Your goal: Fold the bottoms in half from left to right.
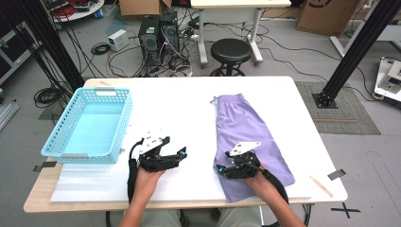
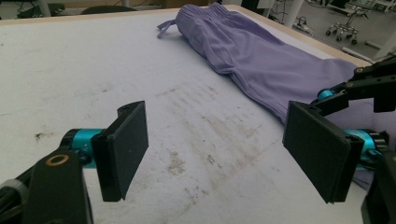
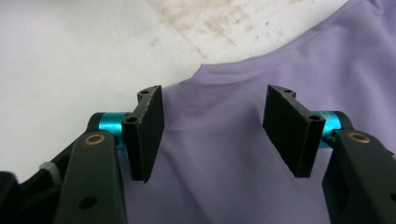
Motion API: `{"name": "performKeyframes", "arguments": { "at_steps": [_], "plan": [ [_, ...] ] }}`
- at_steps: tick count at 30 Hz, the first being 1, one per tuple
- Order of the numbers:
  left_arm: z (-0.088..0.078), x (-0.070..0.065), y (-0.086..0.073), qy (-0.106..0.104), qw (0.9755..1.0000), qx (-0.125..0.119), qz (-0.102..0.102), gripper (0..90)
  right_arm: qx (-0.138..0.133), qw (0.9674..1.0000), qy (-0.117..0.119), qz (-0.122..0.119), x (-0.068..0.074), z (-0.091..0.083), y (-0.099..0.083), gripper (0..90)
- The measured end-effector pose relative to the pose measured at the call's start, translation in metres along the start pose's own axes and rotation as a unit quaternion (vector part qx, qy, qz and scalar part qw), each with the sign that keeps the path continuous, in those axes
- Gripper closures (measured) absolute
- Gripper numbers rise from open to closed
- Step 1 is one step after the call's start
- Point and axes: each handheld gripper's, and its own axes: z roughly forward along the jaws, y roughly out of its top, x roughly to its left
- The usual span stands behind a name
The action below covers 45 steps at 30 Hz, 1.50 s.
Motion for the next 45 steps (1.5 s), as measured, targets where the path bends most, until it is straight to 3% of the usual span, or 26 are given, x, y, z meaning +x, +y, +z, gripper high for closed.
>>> {"name": "performKeyframes", "arguments": {
  "at_steps": [3,7,10,12,16,18,22,26,29,32,38,41,45],
  "plan": [
    [0.000,0.000,0.001,-0.001,1.0000,-0.001,0.000,22.5,-0.021,0.9996,-0.013,0.015,-0.008,-0.014,-0.002,39.9],
    [0.000,0.000,0.001,-0.001,1.0000,-0.002,-0.001,22.5,-0.029,0.9963,-0.068,0.043,-0.032,-0.036,-0.013,50.0],
    [0.000,0.000,0.000,-0.002,1.0000,-0.001,-0.002,22.5,-0.021,0.9877,-0.133,0.080,-0.058,-0.049,-0.027,56.5],
    [0.001,0.000,0.001,-0.001,1.0000,-0.002,-0.001,22.5,-0.005,0.9802,-0.174,0.093,-0.073,-0.056,-0.037,60.6],
    [0.003,0.000,0.000,-0.005,1.0000,0.000,-0.002,22.4,0.017,0.9721,-0.211,0.102,-0.087,-0.062,-0.050,70.7],
    [0.005,-0.001,0.000,-0.005,1.0000,0.000,-0.002,22.4,0.031,0.9705,-0.210,0.114,-0.091,-0.063,-0.056,73.0],
    [0.007,-0.002,-0.001,-0.007,1.0000,0.001,0.000,22.5,0.030,0.9712,-0.198,0.129,-0.091,-0.071,-0.066,73.1],
    [0.008,-0.004,-0.001,-0.009,1.0000,0.000,0.001,22.4,0.022,0.9765,-0.170,0.131,-0.087,-0.080,-0.073,70.2],
    [0.009,-0.005,-0.001,-0.010,0.9999,0.000,0.000,22.5,0.007,0.9738,-0.183,0.135,-0.087,-0.087,-0.074,73.0],
    [0.010,-0.006,-0.001,-0.012,0.9999,-0.002,-0.001,22.5,0.035,0.9733,-0.188,0.126,-0.087,-0.084,-0.077,78.7],
    [0.011,-0.007,-0.002,-0.013,0.9999,-0.001,-0.002,22.4,0.037,0.9727,-0.191,0.126,-0.080,-0.090,-0.083,83.4],
    [0.011,-0.007,-0.003,-0.011,0.9999,-0.003,-0.007,22.5,0.027,0.9736,-0.189,0.125,-0.078,-0.094,-0.080,75.9],
    [0.013,-0.009,-0.005,-0.014,0.9998,-0.004,-0.010,22.4,-0.015,0.9748,-0.183,0.127,-0.080,-0.095,-0.073,60.7]
  ]
}}
